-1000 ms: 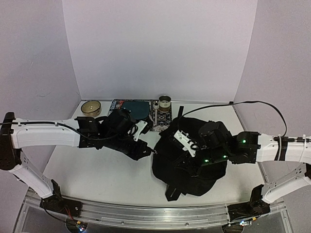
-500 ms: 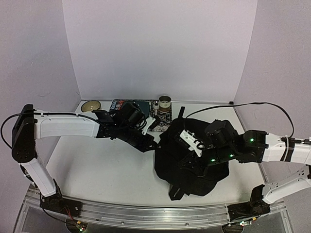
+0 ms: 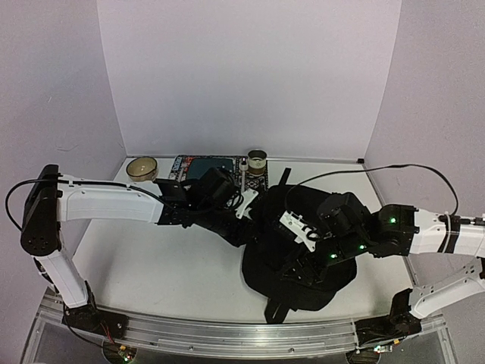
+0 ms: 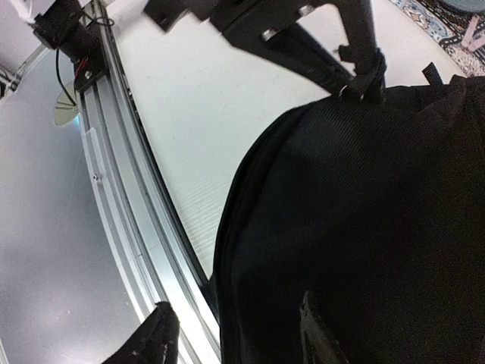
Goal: Pack the student bag
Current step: Zip the largest pocket of the bag in the student bag, then hold the largest pocket of the student bag.
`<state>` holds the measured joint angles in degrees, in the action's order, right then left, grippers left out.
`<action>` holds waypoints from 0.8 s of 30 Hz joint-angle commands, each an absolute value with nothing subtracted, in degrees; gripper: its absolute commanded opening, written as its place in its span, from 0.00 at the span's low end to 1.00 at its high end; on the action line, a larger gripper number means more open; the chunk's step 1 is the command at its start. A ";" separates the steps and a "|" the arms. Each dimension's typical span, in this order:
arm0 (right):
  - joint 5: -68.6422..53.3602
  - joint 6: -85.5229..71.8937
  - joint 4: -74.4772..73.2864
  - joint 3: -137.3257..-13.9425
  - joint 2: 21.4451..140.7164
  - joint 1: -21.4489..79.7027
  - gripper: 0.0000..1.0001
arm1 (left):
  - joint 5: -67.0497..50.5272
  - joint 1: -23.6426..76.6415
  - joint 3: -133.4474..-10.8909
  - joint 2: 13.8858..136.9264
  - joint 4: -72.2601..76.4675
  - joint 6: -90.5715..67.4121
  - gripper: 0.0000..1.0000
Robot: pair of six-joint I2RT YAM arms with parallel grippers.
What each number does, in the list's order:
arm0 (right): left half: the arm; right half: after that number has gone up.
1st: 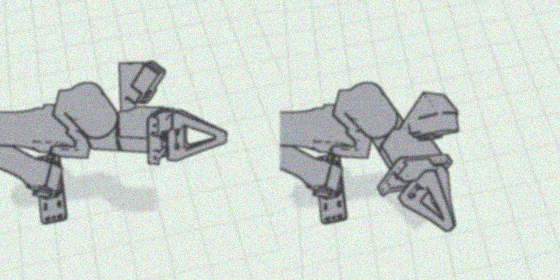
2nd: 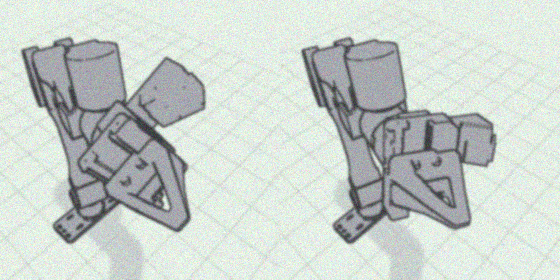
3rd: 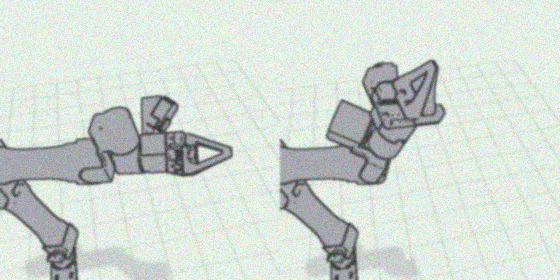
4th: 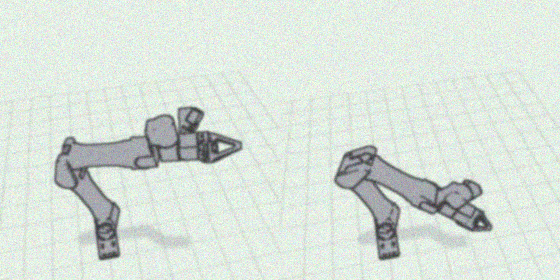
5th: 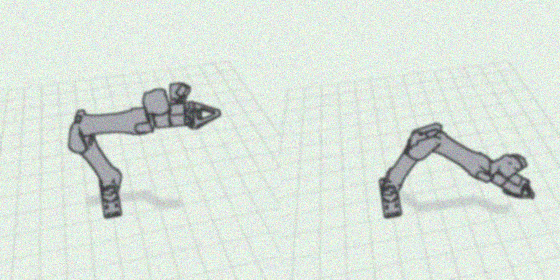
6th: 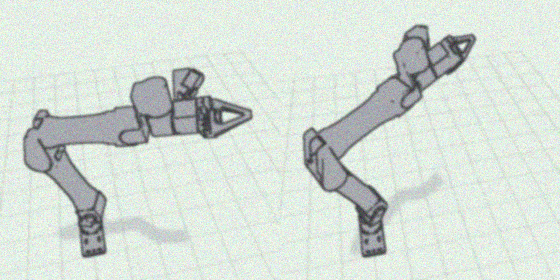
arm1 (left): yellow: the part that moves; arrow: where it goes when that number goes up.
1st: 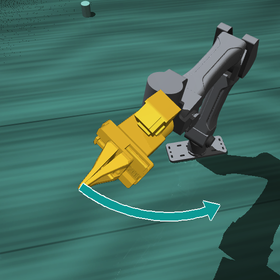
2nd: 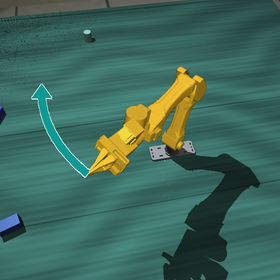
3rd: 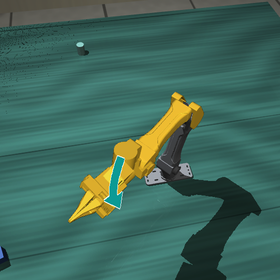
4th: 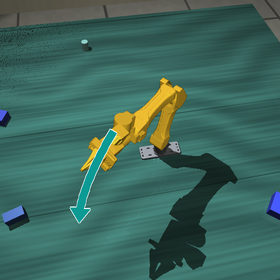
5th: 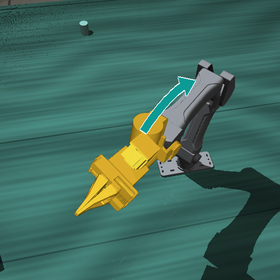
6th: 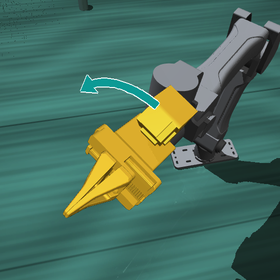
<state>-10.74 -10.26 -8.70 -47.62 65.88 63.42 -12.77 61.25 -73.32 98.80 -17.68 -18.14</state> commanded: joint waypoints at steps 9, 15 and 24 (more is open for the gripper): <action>-8.59 -20.92 6.06 -44.06 68.96 63.65 0.62 | -14.66 67.62 -73.69 94.19 -10.56 -22.20 0.00; -5.03 -21.42 3.99 -42.94 69.61 63.99 0.64 | -14.99 68.02 -74.47 94.94 -10.46 -23.06 0.00; -1.80 -20.51 0.00 -42.87 68.58 64.07 0.18 | -15.39 67.99 -75.94 94.56 -10.46 -22.71 0.00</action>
